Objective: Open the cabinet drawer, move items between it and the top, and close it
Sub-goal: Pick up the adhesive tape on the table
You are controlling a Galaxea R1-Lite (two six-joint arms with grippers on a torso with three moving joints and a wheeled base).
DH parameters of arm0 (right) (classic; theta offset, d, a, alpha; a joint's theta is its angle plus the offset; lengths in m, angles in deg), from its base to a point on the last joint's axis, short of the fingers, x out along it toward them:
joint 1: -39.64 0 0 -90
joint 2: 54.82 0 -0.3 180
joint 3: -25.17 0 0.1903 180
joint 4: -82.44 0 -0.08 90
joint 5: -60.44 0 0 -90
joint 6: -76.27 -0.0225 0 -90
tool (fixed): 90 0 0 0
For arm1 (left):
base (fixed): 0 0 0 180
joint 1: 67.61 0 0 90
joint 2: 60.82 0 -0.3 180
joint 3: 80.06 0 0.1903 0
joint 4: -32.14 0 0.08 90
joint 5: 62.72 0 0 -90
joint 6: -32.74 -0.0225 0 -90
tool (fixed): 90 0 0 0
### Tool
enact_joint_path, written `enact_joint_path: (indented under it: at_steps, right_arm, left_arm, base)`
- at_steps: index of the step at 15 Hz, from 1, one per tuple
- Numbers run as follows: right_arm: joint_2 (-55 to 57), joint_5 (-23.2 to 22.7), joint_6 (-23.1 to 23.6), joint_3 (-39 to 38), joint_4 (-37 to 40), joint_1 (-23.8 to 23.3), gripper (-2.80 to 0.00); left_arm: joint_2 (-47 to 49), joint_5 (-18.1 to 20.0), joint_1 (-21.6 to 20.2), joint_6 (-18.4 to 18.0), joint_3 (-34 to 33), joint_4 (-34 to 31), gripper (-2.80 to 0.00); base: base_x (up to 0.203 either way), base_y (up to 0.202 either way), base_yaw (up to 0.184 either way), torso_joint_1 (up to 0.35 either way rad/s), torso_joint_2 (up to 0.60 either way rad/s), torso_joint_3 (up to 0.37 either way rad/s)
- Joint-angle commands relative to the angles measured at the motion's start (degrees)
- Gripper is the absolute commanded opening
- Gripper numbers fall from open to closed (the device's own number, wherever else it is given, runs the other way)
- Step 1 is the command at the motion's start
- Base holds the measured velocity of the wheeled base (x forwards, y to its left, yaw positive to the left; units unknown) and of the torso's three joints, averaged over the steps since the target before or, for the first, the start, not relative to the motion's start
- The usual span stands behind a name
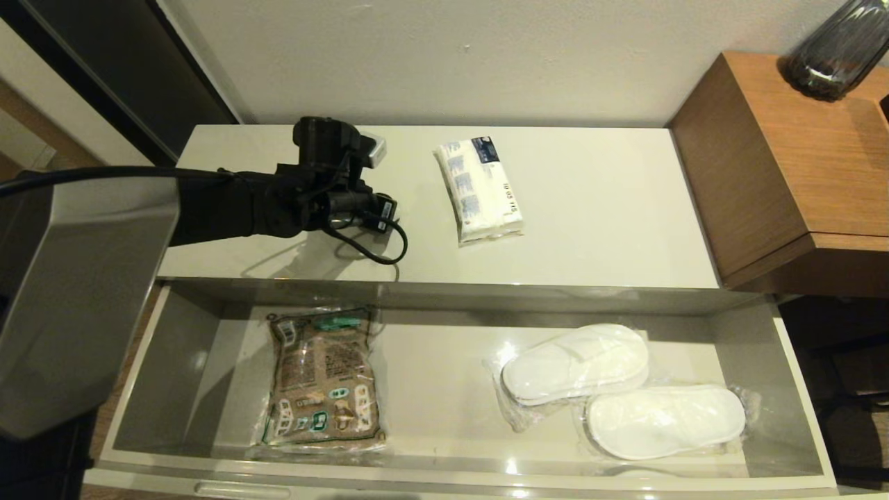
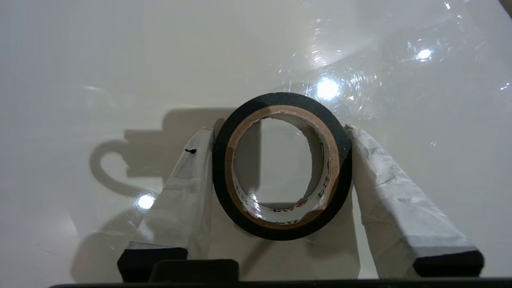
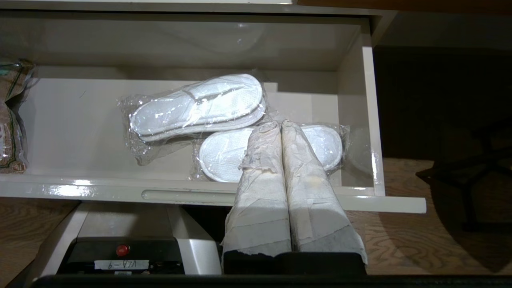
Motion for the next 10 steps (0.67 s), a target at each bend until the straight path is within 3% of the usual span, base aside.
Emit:
enact_joint_path:
  at_steps: [1, 3, 6, 8, 10]
  right_arm:
    - [0.07, -0.05, 0.03, 0.00, -0.01, 0.00, -2.80]
    - [0.07, -0.05, 0.03, 0.00, -0.01, 0.00, -2.80]
    - [0.07, -0.05, 0.03, 0.00, -0.01, 0.00, -2.80]
    - [0.07, -0.05, 0.03, 0.00, -0.01, 0.00, -2.80]
    - [0.07, -0.05, 0.03, 0.00, -0.01, 0.00, -2.80]
  left_arm:
    - [-1.30, -0.01, 0.02, 0.33, -0.09, -0.25, -2.80]
    - [-3.58, -0.03, 0.03, 1.92, -0.19, -1.81, -2.80]
    - [-12.63, 0.37, 0.09, 7.05, -2.53, -8.11, -2.80]
    - [-18.73, 0.56, 0.10, 9.32, -10.34, -11.02, -2.80]
    - [-25.12, 0.90, 0.08, 10.51, -23.74, -11.49, -2.80]
  base:
    - [0.000, 0.000, 0.000, 0.000, 0.00, 0.000]
    - [0.000, 0.000, 0.000, 0.000, 0.00, 0.000]
    - [0.000, 0.000, 0.000, 0.000, 0.00, 0.000]
    - [0.000, 0.000, 0.000, 0.000, 0.00, 0.000]
    - [0.000, 0.000, 0.000, 0.000, 0.00, 0.000]
